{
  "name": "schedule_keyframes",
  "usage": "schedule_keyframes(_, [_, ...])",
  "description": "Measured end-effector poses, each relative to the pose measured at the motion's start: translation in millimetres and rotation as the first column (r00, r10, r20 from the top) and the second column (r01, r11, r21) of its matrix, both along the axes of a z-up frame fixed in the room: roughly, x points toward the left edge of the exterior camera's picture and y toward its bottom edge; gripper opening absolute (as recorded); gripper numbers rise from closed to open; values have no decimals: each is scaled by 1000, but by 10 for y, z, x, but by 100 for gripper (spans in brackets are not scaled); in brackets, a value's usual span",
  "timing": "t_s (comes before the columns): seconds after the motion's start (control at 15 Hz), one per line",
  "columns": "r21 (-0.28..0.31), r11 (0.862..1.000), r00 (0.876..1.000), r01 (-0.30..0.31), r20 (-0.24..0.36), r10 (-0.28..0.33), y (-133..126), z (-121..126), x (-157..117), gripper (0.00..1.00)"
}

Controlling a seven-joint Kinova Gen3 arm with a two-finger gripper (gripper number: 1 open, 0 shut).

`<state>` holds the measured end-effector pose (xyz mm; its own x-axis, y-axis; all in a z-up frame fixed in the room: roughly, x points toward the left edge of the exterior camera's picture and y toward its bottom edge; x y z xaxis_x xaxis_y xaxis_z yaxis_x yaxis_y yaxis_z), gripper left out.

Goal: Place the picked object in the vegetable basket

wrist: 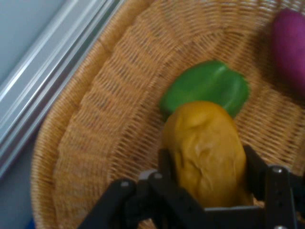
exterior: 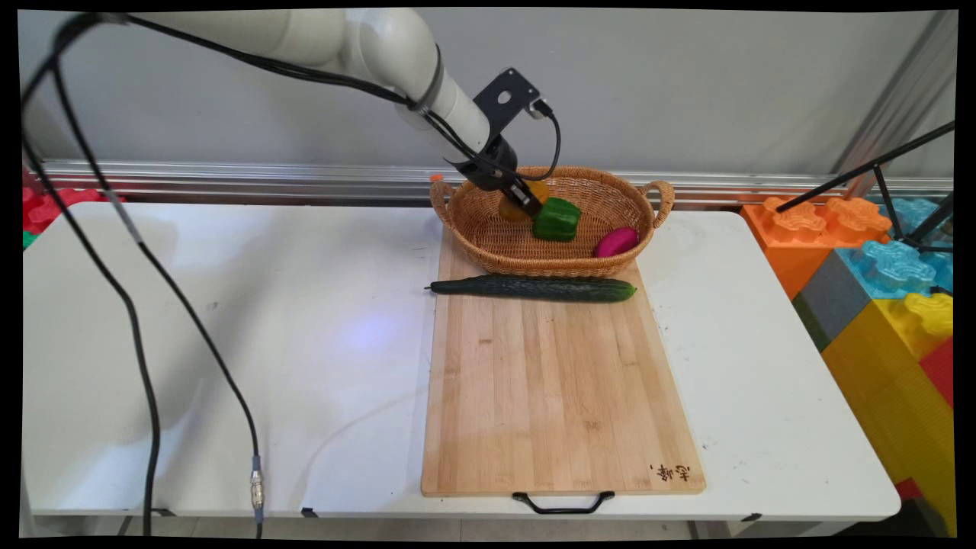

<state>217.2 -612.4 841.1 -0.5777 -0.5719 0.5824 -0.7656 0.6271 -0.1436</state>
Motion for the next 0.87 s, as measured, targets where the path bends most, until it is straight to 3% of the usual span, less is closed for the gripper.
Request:
schedule_keyframes(0.53, [-38, 999, 998, -29, 59, 32, -314, -324, 50, 0])
schedule_keyframes(0.6, [-41, 999, 998, -28, 62, 30, -325, -330, 45, 100])
schedule_keyframes(0.87, [-54, 998, 997, -14, 71, 18, -320, -262, -2, 100])
